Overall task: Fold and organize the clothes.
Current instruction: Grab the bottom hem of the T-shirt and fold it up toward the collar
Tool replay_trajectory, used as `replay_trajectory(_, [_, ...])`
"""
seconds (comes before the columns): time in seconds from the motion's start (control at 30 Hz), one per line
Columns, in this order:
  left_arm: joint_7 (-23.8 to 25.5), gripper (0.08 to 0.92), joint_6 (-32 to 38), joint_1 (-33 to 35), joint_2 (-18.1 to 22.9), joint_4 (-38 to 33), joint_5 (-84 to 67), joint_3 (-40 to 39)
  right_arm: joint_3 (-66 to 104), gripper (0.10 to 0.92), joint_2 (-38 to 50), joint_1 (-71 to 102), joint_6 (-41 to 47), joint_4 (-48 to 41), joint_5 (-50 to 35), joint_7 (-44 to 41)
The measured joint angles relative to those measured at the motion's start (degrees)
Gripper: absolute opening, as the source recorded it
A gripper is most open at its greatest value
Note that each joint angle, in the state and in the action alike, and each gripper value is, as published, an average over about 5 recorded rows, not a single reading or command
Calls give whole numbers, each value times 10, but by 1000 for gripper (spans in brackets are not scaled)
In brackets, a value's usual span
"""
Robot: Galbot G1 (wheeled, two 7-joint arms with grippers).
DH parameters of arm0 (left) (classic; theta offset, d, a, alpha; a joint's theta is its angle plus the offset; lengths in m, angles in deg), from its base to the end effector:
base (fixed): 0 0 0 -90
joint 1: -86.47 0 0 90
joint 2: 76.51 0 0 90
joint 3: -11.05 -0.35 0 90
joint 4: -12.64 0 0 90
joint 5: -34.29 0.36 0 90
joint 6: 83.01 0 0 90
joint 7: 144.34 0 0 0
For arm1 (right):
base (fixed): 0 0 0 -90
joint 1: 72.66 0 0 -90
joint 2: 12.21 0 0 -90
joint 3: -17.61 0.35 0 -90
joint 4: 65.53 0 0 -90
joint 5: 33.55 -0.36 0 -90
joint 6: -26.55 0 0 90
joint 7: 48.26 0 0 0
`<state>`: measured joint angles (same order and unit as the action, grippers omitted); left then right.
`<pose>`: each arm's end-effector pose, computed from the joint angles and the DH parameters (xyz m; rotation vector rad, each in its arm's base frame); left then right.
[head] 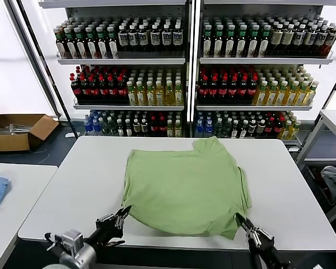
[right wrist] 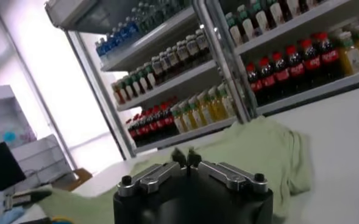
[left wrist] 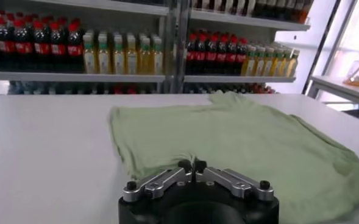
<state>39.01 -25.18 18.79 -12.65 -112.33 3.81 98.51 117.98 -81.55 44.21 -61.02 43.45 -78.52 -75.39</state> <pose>0.2215 0.0516 -0.2366 -0.5348 -2.6657 0.0971 0.2100 -0.1395 -0.3265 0.6325 -2.9784 -0.6230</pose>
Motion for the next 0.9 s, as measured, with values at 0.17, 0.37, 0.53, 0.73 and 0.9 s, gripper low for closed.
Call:
replay_trajectory(0.17, [-1, 90, -4, -76, -10, 61, -29, -22, -22, 108, 11, -80, 3, -59, 4, 11])
replay_trajectory(0.37, [-5, 102, -6, -153, -9, 134, -48, -49, -52, 133, 26, -151, 11, -117, 29, 26])
replay_trajectory(0.53, [-4, 211, -7, -188, -7, 176, -51, -61, -65, 260, 36, -174, 25, -133, 61, 42])
replay_trajectory(0.73, [-5, 384, -8, -193, -12, 190, -49, -55, -62, 433, 43, -163, 47, -113, 100, 79])
replay_trajectory(0.9, [-10, 532, -8, -170, -10, 176, -42, -43, -52, 581, 47, -123, 67, -77, 136, 110])
